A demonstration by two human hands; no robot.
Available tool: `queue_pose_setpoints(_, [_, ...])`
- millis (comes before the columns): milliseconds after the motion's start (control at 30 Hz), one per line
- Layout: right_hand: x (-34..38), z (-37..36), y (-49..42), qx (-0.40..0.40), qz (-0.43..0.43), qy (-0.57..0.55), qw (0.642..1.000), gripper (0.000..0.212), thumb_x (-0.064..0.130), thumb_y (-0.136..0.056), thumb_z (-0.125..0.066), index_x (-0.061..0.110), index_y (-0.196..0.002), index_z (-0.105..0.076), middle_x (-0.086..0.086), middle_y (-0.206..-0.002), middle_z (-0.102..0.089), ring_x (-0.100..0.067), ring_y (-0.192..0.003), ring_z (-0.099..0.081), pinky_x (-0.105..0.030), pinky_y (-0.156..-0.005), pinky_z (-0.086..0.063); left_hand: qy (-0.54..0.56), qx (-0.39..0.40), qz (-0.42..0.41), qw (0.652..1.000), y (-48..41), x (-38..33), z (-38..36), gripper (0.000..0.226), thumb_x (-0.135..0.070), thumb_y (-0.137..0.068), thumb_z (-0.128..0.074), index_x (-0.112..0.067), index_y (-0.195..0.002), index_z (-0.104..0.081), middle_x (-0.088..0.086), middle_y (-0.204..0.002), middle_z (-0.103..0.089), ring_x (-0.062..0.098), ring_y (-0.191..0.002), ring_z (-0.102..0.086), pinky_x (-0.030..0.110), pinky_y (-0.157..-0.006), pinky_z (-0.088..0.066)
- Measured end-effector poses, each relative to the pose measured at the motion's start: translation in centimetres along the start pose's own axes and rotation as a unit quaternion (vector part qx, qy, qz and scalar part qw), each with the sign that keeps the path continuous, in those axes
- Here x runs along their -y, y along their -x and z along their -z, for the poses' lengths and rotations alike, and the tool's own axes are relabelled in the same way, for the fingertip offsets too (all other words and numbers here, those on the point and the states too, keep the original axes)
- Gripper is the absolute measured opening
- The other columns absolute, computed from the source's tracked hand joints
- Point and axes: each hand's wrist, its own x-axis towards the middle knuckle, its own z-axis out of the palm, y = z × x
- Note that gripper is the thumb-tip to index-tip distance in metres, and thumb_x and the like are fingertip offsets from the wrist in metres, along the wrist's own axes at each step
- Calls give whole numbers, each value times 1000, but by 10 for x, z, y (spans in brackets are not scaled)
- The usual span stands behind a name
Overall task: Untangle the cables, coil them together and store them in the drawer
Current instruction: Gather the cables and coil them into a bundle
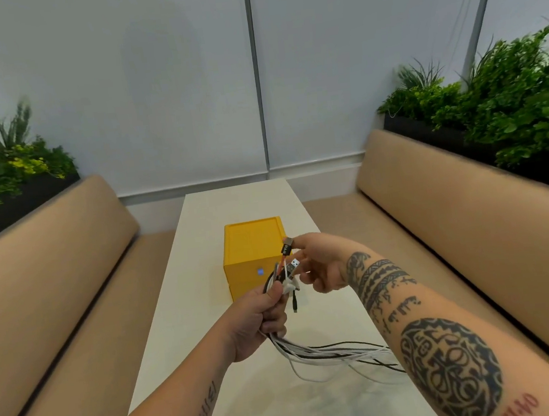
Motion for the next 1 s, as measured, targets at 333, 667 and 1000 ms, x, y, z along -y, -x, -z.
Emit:
queue_pose_setpoints(333, [1,7,-9,-86,115,-349,926,11,6,-95,-53,5,-91,-63,-7,-81,-61,-11,-59,-56,-20,-53,-40,39,-28,5,999,-3,-1,1,27,-40,-94,-54,-15,-93,-46,-3,-62,-17,11,-48,-17,27,-53,-32])
queue_pose_setpoints(667, [3,2,14,-154,337,-273,888,25,13,-102,-50,24,-124,-44,-8,-91,-69,-19,-67,-71,-26,-57,-53,88,-75,-15,993,-3,0,1,32,-45,-94,-54,-13,-98,-57,-5,-60,-21,9,-45,-24,30,-56,-40])
queue_pose_setpoints(1000, [-4,17,8,-216,347,-333,850,29,13,-100,-52,20,-126,-41,-10,-92,-71,-19,-59,-69,-29,-54,-53,125,-97,-18,987,-11,-4,-5,32,-37,-100,-51,-8,-114,-54,-4,-61,-35,10,-45,-31,30,-59,-41])
